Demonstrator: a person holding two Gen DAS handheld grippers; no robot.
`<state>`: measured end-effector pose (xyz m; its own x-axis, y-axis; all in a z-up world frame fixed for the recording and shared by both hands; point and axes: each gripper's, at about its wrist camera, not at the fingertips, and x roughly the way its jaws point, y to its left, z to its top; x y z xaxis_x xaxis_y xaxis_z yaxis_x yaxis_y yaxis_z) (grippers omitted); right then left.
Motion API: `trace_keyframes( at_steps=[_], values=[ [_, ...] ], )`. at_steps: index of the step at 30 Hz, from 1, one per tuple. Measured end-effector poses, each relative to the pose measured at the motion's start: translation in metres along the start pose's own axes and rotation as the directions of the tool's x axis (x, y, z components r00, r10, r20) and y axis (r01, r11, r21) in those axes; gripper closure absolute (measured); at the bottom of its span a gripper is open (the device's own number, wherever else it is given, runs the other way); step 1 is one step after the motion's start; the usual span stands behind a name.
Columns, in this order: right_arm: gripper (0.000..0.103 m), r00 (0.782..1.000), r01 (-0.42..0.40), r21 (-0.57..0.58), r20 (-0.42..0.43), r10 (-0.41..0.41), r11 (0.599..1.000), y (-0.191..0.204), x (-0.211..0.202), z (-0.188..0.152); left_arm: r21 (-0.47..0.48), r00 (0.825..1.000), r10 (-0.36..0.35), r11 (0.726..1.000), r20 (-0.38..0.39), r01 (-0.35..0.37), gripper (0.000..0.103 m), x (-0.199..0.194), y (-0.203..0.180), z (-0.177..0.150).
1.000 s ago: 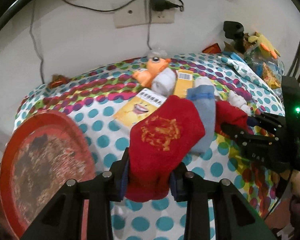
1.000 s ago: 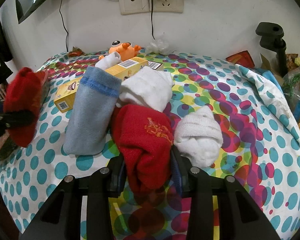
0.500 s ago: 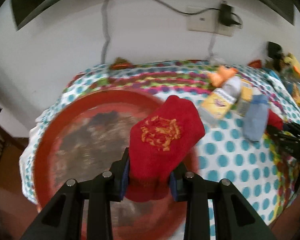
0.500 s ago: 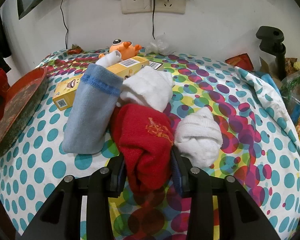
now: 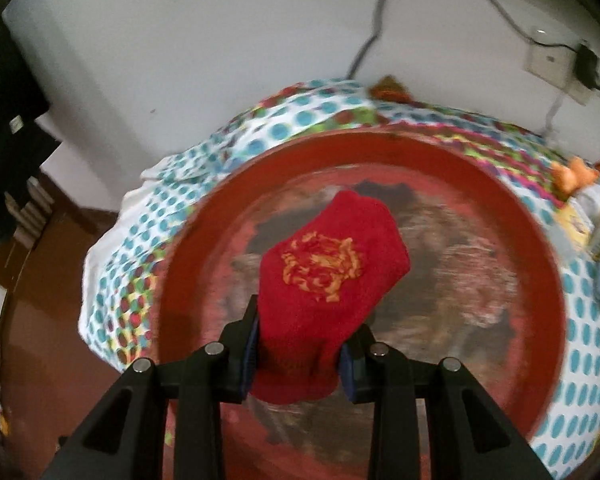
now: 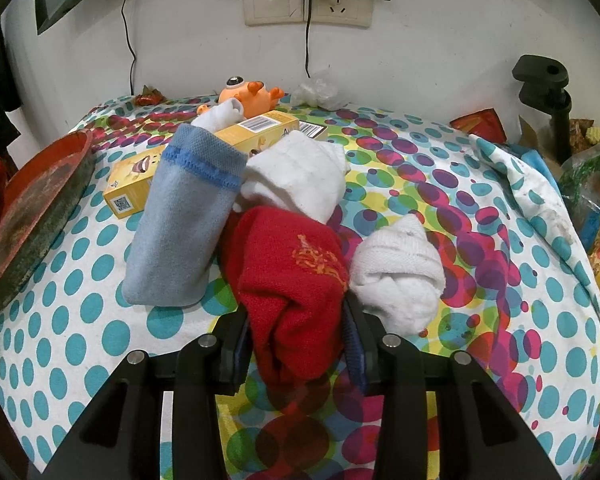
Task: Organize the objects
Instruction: 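Carry the red sock over the red tray and open the left gripper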
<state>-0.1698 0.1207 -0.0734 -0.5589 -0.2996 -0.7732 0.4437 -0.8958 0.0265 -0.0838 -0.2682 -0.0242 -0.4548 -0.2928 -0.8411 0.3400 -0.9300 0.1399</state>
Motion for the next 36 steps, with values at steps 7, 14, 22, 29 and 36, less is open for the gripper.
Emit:
trace_keyframes(
  at_steps=[7,14,22,29,36],
  values=[
    [0.066,1.000,0.004,-0.005,-0.001,-0.004,1.000,0.002,0.000,0.001,-0.033,0.999,0.026,0.999,-0.039,-0.027,0.069,0.025,0.023,-0.001],
    [0.064,1.000,0.017,-0.013,-0.003,-0.017,1.000,0.000,0.002,0.002,-0.042,0.999,0.038,0.998,-0.018,-0.039,0.063,0.029,0.030,0.000],
    [0.064,0.999,0.036,-0.031,-0.002,-0.036,0.999,-0.006,-0.003,-0.002,-0.060,0.998,0.060,0.996,0.028,-0.058,0.041,0.020,0.038,-0.005],
    [0.064,0.999,0.039,-0.035,-0.001,-0.039,0.999,-0.003,-0.004,-0.003,-0.072,0.996,0.054,0.996,0.077,-0.048,0.041,-0.019,0.025,-0.029],
    [0.068,0.999,0.044,-0.041,0.006,-0.043,0.998,-0.007,-0.005,-0.002,-0.033,0.990,-0.012,0.999,0.142,0.017,0.041,-0.065,-0.010,-0.080]
  ],
)
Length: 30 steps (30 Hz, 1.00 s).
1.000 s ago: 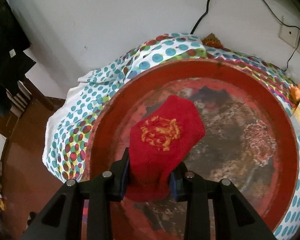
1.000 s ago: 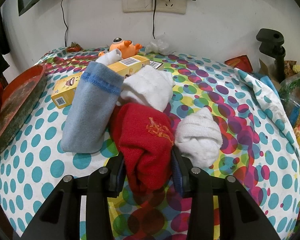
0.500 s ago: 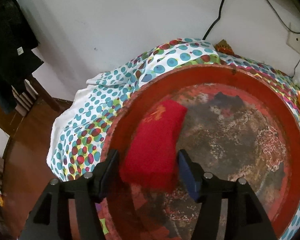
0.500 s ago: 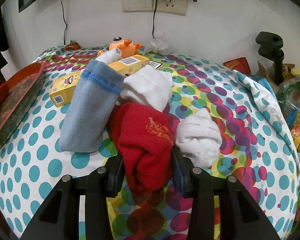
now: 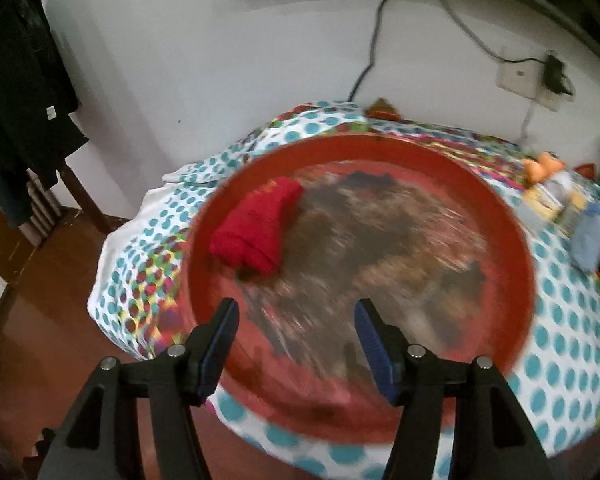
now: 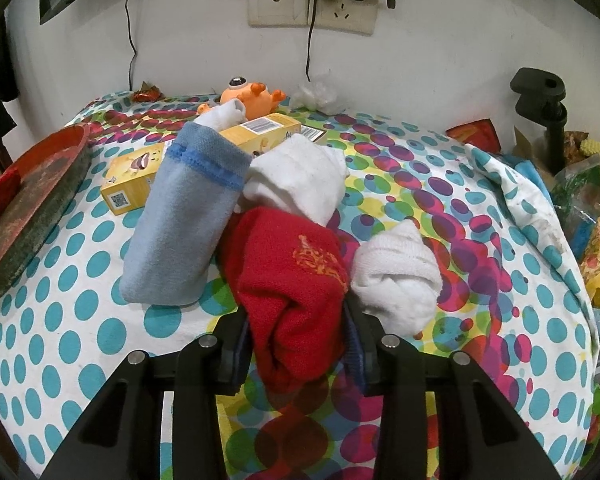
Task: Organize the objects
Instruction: 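Carry the red sock over the red tray and open the left gripper, then carry the red sock with the right gripper to the tray and release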
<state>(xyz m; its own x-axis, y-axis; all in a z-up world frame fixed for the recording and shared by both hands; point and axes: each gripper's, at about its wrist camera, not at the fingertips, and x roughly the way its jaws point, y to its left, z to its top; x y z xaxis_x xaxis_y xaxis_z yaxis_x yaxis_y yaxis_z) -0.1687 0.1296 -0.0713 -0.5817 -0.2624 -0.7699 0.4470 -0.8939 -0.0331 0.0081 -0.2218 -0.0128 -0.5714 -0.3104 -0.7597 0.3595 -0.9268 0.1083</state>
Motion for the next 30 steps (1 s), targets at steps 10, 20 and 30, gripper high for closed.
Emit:
trace_keyframes(
  at_steps=[10,20,30],
  values=[
    [0.071,0.999,-0.026,0.073,0.046,0.022,0.997,-0.003,-0.026,-0.017,0.036,0.998,-0.051,0.998,0.042,0.049,0.041,-0.026,-0.005,-0.031],
    [0.071,0.995,-0.043,0.153,0.099,0.028,0.987,-0.006,-0.079,-0.030,0.033,0.998,-0.053,0.998,0.034,0.052,0.041,-0.025,0.007,-0.033],
    [0.071,0.980,-0.147,0.080,0.146,0.135,0.986,0.114,-0.080,0.005,-0.092,1.000,-0.011,0.996,0.015,0.012,0.041,-0.018,0.049,-0.032]
  ],
)
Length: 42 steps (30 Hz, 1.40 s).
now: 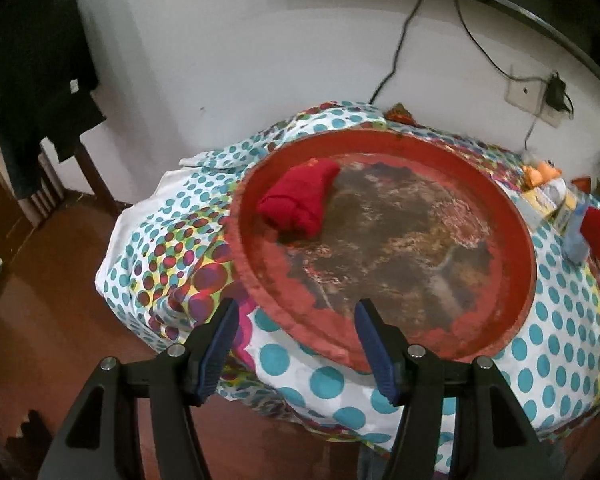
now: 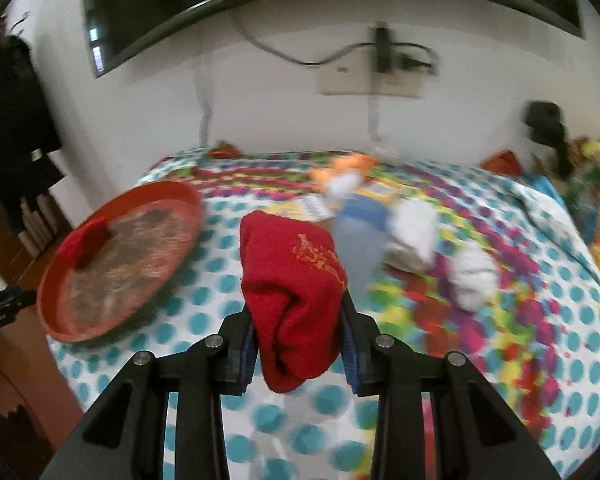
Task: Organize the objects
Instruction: 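Carry the red sock with the right gripper to the tray and release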
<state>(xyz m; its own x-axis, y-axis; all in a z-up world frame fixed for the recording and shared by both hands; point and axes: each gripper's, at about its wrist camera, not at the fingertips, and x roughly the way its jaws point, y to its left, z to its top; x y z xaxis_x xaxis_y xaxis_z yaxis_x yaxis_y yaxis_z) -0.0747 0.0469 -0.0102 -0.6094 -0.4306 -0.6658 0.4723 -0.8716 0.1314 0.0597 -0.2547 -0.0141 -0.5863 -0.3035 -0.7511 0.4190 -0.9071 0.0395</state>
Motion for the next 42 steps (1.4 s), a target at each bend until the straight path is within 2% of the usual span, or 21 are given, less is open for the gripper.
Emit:
trace_keyframes(
  at_steps=[7,10,14,18,26,34,38,42],
  values=[
    [0.071,0.998,-0.062,-0.094,-0.028,0.060,0.994,0.057,0.017,0.009,-0.087,0.999,0.008,0.996,-0.039,-0.011,0.041,0.008,0.027,-0.001],
    [0.071,0.996,-0.079,-0.139,-0.051,0.072,0.987,0.079,0.030,0.014,-0.115,0.999,0.017,0.993,-0.033,-0.020,0.041,0.006,0.035,0.000],
    [0.071,0.991,-0.110,-0.160,-0.089,0.097,0.981,0.104,0.054,0.022,-0.119,0.999,0.035,0.992,-0.029,-0.038,0.041,0.005,0.041,0.001],
    [0.071,0.991,-0.105,-0.190,-0.105,0.086,0.976,0.125,0.075,0.029,-0.124,0.998,0.046,0.991,-0.045,-0.051,0.041,0.009,0.046,-0.001],
    [0.071,0.988,-0.074,-0.193,-0.150,0.046,0.978,0.134,0.113,0.044,-0.133,0.997,0.052,0.989,-0.057,-0.059,0.041,0.013,0.051,-0.001],
    [0.069,0.981,-0.043,-0.196,-0.195,0.004,0.980,0.137,0.143,0.045,-0.124,0.996,0.049,0.991,-0.079,-0.058,0.041,0.018,0.048,-0.003],
    [0.063,0.980,-0.036,-0.191,-0.199,-0.003,0.981,0.135,0.146,0.043,-0.119,0.996,0.048,0.991,-0.081,-0.057,0.041,0.019,0.046,-0.003],
    [0.047,0.985,-0.032,-0.187,-0.172,0.000,0.982,0.132,0.137,0.042,-0.117,0.995,0.044,0.992,-0.088,-0.054,0.041,0.020,0.044,-0.004]
  ],
)
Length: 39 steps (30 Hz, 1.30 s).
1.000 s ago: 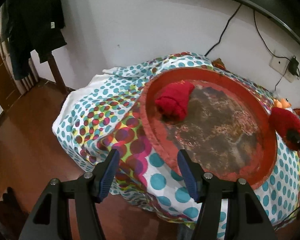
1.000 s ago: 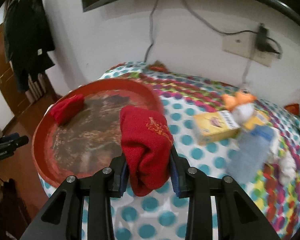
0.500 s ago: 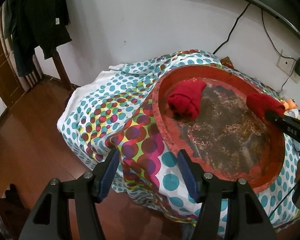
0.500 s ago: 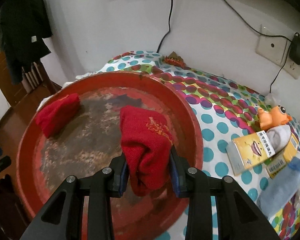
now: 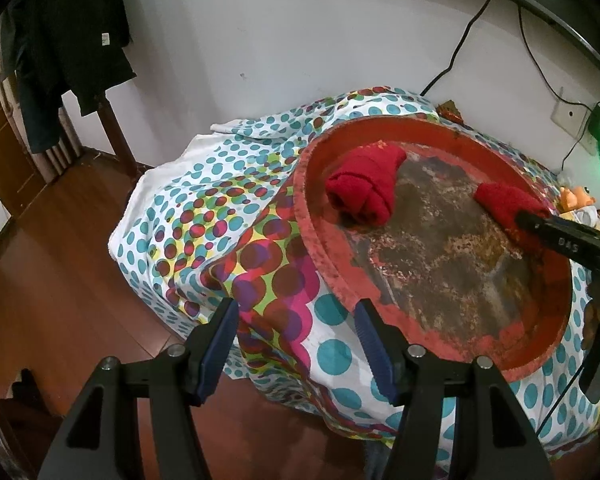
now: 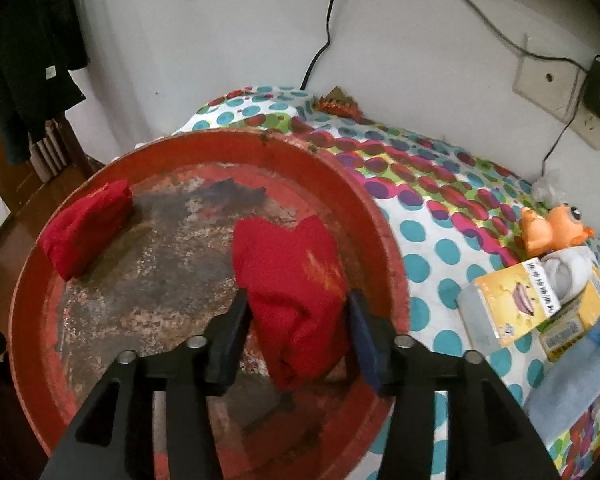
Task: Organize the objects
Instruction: 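Carry the red sock with the right gripper to the tray and release, then grasp the light blue sock with the left gripper while the right gripper grasps the white sock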
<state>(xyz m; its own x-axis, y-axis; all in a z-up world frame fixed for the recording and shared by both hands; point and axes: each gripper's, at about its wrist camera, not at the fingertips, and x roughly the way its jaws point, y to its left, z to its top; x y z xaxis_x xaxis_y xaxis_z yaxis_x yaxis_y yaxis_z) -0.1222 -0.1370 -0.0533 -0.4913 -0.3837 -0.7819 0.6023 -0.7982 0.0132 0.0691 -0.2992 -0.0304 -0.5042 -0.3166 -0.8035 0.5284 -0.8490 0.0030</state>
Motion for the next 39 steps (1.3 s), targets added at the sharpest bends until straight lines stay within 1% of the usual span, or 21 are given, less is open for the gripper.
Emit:
trace_keyframes(
  at_steps=[2,6,9,12,14,19,25,27,29,31,33,35,37,39],
  values=[
    [0.043,1.000,-0.008,0.007,0.021,0.007,1.000,-0.002,-0.009,-0.001,0.002,1.000,0.000,1.000,-0.001,0.000,0.041,0.000,-0.001,0.000],
    [0.041,0.998,-0.017,0.018,0.064,0.016,1.000,-0.009,-0.034,-0.008,0.011,1.000,0.006,1.000,0.005,-0.006,0.041,0.000,-0.004,-0.001],
    [0.040,0.995,-0.040,0.049,0.097,0.036,0.998,-0.023,-0.056,-0.020,0.028,1.000,0.019,0.999,0.012,-0.019,0.041,-0.001,-0.008,-0.002],
    [0.040,0.992,-0.025,0.073,0.123,0.016,0.997,-0.042,-0.075,-0.035,0.026,1.000,0.001,1.000,0.021,-0.002,0.041,-0.005,-0.011,-0.002],
    [0.040,0.990,0.008,0.091,0.140,-0.021,0.996,-0.060,-0.087,-0.045,0.035,0.999,-0.013,0.999,0.033,0.011,0.041,-0.009,-0.016,-0.002],
    [0.040,0.981,0.095,0.145,0.152,-0.117,0.985,-0.107,-0.111,-0.067,0.088,0.999,-0.008,0.996,0.047,0.004,0.041,-0.016,-0.034,-0.005],
    [0.040,0.964,0.226,0.211,0.089,-0.249,0.951,-0.172,-0.116,-0.094,0.171,0.996,-0.023,0.985,0.086,0.008,0.041,-0.031,-0.065,-0.011],
    [0.040,0.958,0.253,0.228,0.073,-0.276,0.940,-0.192,-0.115,-0.101,0.201,0.995,-0.031,0.979,0.099,0.011,0.041,-0.037,-0.077,-0.013],
    [0.040,0.949,0.289,0.237,0.057,-0.310,0.927,-0.209,-0.111,-0.107,0.235,0.994,-0.053,0.972,0.100,0.028,0.041,-0.041,-0.090,-0.017],
    [0.040,0.948,0.293,0.258,0.046,-0.315,0.921,-0.223,-0.107,-0.111,0.267,0.993,-0.074,0.963,0.097,0.046,0.041,-0.044,-0.102,-0.021],
    [0.040,0.945,0.299,0.290,0.041,-0.324,0.909,-0.239,-0.102,-0.113,0.317,0.992,-0.094,0.947,0.085,0.062,0.041,-0.046,-0.117,-0.026],
    [0.040,0.948,0.287,0.324,0.040,-0.316,0.902,-0.252,-0.097,-0.114,0.363,0.991,-0.097,0.930,0.092,0.057,0.041,-0.050,-0.132,-0.034],
    [0.040,0.949,0.286,0.337,0.031,-0.314,0.897,-0.259,-0.091,-0.114,0.404,0.989,-0.109,0.913,0.096,0.062,0.041,-0.053,-0.145,-0.041],
    [0.040,0.951,0.283,0.341,0.023,-0.308,0.897,-0.265,-0.084,-0.113,0.452,0.989,-0.125,0.889,0.082,0.075,0.041,-0.054,-0.161,-0.048]
  ],
)
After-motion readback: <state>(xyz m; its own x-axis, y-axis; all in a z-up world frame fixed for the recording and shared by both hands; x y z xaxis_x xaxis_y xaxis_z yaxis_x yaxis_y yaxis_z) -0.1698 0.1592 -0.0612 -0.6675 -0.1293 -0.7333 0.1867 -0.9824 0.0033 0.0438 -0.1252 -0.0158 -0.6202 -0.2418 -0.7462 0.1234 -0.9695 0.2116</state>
